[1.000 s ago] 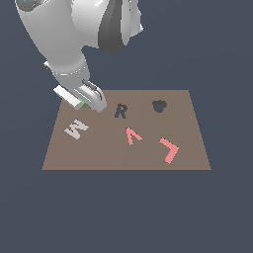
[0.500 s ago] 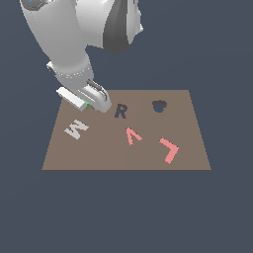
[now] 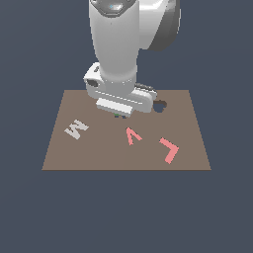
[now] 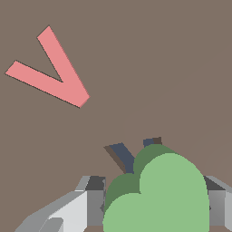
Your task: Insert a designated object into the corresponding slot on a board.
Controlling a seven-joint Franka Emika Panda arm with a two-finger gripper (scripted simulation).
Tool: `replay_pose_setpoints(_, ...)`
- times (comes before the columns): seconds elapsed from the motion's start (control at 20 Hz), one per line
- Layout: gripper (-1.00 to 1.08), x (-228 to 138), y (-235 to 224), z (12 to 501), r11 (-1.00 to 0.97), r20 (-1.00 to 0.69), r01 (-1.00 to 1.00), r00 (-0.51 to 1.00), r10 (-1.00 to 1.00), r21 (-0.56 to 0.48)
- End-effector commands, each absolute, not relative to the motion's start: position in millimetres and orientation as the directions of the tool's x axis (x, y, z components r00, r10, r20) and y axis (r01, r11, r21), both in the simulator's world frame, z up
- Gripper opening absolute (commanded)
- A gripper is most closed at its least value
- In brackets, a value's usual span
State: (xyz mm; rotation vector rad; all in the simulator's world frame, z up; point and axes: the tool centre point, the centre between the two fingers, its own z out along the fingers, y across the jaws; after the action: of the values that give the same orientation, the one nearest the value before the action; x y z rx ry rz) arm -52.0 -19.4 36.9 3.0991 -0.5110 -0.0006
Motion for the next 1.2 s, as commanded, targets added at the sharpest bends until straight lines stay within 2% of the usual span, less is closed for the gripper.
replay_pose_setpoints(0.0, -1.00, -51, 25, 38, -0.978, 0.000, -0.207, 0.978, -0.207, 0.000)
replay_pose_setpoints(0.2, -1.00, -58, 78, 40, -0.998, 0.000, -0.063, 0.998, -0.063, 0.000)
replay_pose_setpoints(0.45, -1.00, -69, 116, 40, -0.999, -0.001, 0.043, 0.999, 0.043, 0.000)
replay_pose_setpoints(1.05, -1.00, -73, 124, 31, -0.998, -0.001, 0.067, 0.998, 0.067, 0.001)
replay_pose_setpoints(1.1, 1.00, -73, 124, 31, -0.998, -0.001, 0.067, 0.998, 0.067, 0.001)
replay_pose_setpoints(1.15, 1.00, -73, 124, 31, -0.998, -0.001, 0.067, 0.998, 0.067, 0.001)
